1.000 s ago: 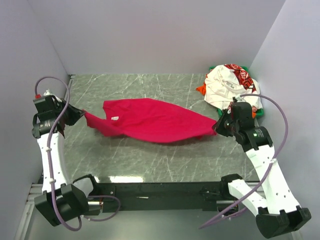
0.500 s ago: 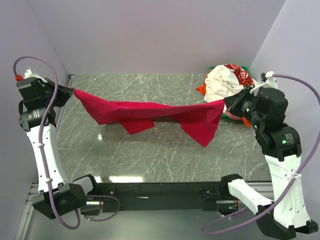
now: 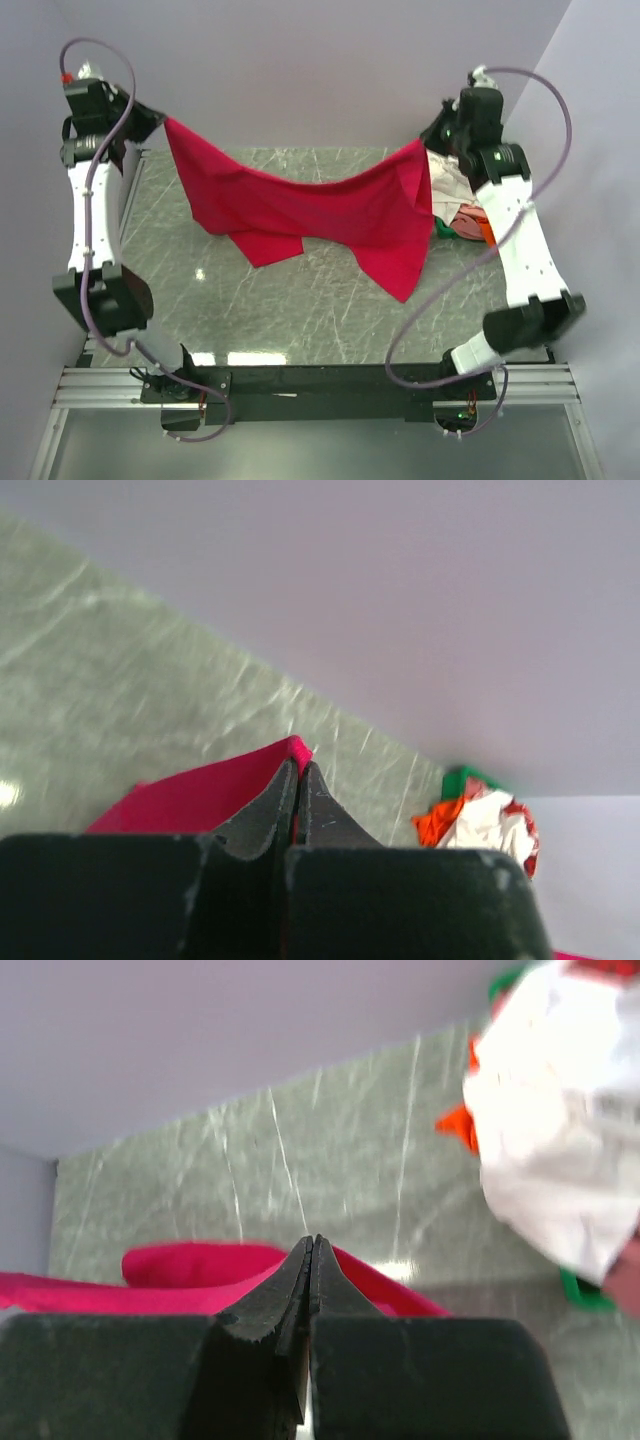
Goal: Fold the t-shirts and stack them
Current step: Flatten the tshirt out
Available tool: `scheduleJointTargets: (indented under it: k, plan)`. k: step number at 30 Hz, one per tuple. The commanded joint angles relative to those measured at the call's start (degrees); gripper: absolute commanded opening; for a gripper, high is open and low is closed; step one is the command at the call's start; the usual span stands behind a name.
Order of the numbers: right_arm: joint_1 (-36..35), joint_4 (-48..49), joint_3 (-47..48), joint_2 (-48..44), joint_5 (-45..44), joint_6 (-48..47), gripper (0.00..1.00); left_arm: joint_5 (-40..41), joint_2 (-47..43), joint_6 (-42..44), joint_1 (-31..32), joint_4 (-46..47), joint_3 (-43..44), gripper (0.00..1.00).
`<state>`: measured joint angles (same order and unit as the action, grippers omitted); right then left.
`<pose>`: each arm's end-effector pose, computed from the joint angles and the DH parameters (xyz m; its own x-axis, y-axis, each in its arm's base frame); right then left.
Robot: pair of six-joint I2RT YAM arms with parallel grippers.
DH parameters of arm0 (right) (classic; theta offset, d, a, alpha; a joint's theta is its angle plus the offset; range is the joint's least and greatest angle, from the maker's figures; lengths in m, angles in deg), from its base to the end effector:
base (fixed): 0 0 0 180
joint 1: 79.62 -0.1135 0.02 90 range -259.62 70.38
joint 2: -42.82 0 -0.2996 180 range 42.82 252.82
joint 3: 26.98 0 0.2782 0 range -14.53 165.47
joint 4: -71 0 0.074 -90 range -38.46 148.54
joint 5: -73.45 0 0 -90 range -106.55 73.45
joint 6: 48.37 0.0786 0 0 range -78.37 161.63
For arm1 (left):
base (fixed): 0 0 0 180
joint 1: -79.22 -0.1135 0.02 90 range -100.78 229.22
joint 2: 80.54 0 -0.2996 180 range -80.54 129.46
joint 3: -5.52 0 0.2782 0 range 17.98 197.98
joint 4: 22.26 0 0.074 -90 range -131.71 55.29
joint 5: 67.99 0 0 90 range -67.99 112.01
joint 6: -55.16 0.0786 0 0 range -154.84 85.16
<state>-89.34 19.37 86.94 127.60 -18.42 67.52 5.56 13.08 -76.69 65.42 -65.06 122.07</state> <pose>0.3717 0.0611 0.4890 -0.3999 0.3743 -0.8367 0.0396 0.9190 0.3922 0.4284 0.0823 0.4701 -0.2658 -0.7242 -0.6363 -0.1980 0.6870 -0.6992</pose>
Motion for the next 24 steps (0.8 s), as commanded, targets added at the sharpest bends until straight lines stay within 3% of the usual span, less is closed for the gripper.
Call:
scheduleJointTargets:
  k: [1,4,8,14,24]
  plan:
    - [1.89,5.44,13.63,5.91,-0.42,-2.51,0.0,0.02,4.8,-1.13,0.44,4.07,12.86,0.0]
    - [2.51,2.72,31.88,13.82,0.64,-2.69,0.0,-1.56,9.2,-2.62,0.71,6.08,21.75,0.0]
    - [2.51,4.8,37.14,16.75,2.48,-3.21,0.0,-4.2,8.87,-4.73,0.88,12.83,24.32,0.0]
    - [2.33,15.44,20.55,5.25,5.29,-5.14,0.0,-4.21,-2.54,-4.13,1.5,21.91,14.14,0.01]
    - [0.49,20.28,-3.09,-17.78,8.9,-8.13,0.0,3.78,-24.88,2.64,1.5,18.67,0.51,0.0]
